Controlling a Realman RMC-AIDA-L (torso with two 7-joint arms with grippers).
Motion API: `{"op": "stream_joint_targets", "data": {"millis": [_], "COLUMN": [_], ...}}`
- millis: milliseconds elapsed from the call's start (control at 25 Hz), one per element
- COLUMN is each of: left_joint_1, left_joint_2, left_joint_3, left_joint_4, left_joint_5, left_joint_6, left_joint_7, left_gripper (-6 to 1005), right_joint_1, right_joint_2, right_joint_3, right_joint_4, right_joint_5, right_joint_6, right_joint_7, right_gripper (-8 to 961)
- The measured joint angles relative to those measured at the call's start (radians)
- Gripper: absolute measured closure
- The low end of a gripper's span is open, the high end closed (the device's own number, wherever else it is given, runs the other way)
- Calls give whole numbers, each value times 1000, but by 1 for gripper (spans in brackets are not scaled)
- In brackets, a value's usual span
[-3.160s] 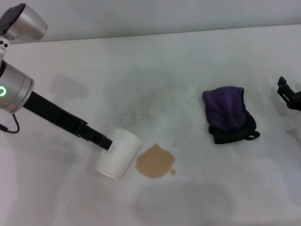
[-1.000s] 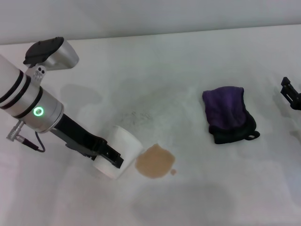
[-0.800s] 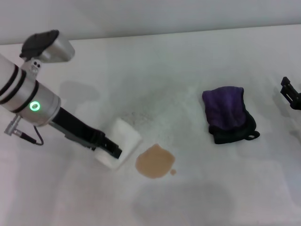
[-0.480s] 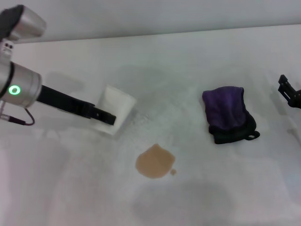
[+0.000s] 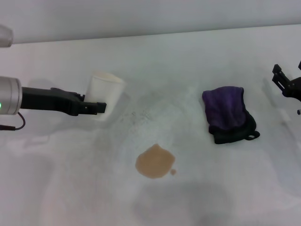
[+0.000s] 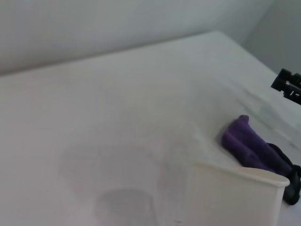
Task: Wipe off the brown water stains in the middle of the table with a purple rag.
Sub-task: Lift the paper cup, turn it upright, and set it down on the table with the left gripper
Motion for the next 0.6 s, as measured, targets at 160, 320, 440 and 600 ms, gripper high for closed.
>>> {"op": "stream_joint_targets", "data": {"millis": [160,320,440,600], "left_joint_1": [78,174,234,309], "left_joint_2": [0,-2,-3,-6], "left_joint_3": [0,0,-1,-2], "left_joint_4": [-8,-9,-4,19], "left_joint_5": [-117,-262,-352,-461], "left_joint_6": [14,31,33,64], "left_joint_7": [193,388,505,649], "left_gripper": [398,397,395,394], "right_joint_1": [8,12,14,16], "right_joint_2": [0,-1,-1,-1], "right_joint_3": [-1,-1,-1,-1], "right_joint_4": [-8,-12,-12,-12], "right_joint_5": [-1,-2,-3,-3], "right_joint_6": [-4,-7,-9,-16], "right_joint_7": [-2,-3,-3,-3], "right_gripper": [185,185,185,185]}}
